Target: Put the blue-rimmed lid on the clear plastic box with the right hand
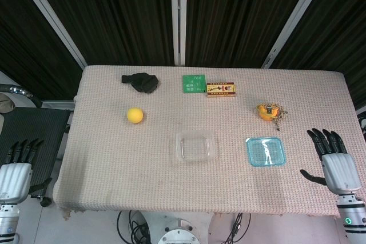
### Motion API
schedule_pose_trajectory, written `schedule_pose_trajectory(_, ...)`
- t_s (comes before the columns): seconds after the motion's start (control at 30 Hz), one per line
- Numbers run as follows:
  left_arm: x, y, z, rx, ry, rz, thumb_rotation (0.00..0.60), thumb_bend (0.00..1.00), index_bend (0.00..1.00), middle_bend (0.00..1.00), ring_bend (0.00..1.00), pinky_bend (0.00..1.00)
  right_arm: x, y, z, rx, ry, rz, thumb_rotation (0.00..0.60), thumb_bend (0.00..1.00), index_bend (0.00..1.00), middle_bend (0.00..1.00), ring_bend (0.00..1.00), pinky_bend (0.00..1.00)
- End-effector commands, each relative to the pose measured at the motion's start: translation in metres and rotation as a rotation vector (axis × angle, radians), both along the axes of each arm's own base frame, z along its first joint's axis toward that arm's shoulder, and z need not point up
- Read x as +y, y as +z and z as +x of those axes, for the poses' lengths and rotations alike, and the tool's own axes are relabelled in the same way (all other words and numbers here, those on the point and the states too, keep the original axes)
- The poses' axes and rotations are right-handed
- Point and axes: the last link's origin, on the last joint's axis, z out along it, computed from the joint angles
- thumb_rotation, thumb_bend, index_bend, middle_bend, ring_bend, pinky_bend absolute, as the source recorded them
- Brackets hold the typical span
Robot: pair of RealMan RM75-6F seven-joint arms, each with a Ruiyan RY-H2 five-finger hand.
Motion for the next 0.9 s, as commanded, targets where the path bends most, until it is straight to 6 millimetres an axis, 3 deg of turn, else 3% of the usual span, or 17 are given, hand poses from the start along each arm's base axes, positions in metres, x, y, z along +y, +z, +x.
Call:
schedule_pose_trajectory(0.03, 0.001, 0.0, 0.001, 0.0, -0.007, 0.003, 0.6, 0.0, 0.1, 0.07, 0.0, 0.0, 0.0, 0.0, 0.0, -0.001, -0.001, 0.003, 0.6, 0.01, 0.0, 0.09, 0.0, 0.0)
schedule_pose_trajectory(0.23, 0.003, -0.002, 0.002, 0.001, -0.012, -0.005, 0.6, 0.0, 0.1, 0.07, 0.0, 0.0, -0.001, -0.004, -0.003, -0.011, -0.023, 0.038, 0.6, 0.01, 0.0, 0.09, 0.0, 0.0)
schedule_pose_trajectory(0.4, 0.004, -0.004, 0.004, -0.005, -0.016, -0.012, 0.6, 0.0, 0.1, 0.07, 0.0, 0.0, -0.01, -0.019, -0.009, -0.026, -0.07, 0.153, 0.6, 0.01, 0.0, 0.09, 0.0, 0.0)
schedule_pose_trajectory(0.9, 0.001, -0.005, 0.009, 0.001, 0.008, -0.028, 0.6, 0.0, 0.1, 0.07, 0.0, 0.0, -0.08, -0.066, -0.013, -0.031, -0.107, 0.423, 0.6, 0.03, 0.0, 0.16, 0.0, 0.0)
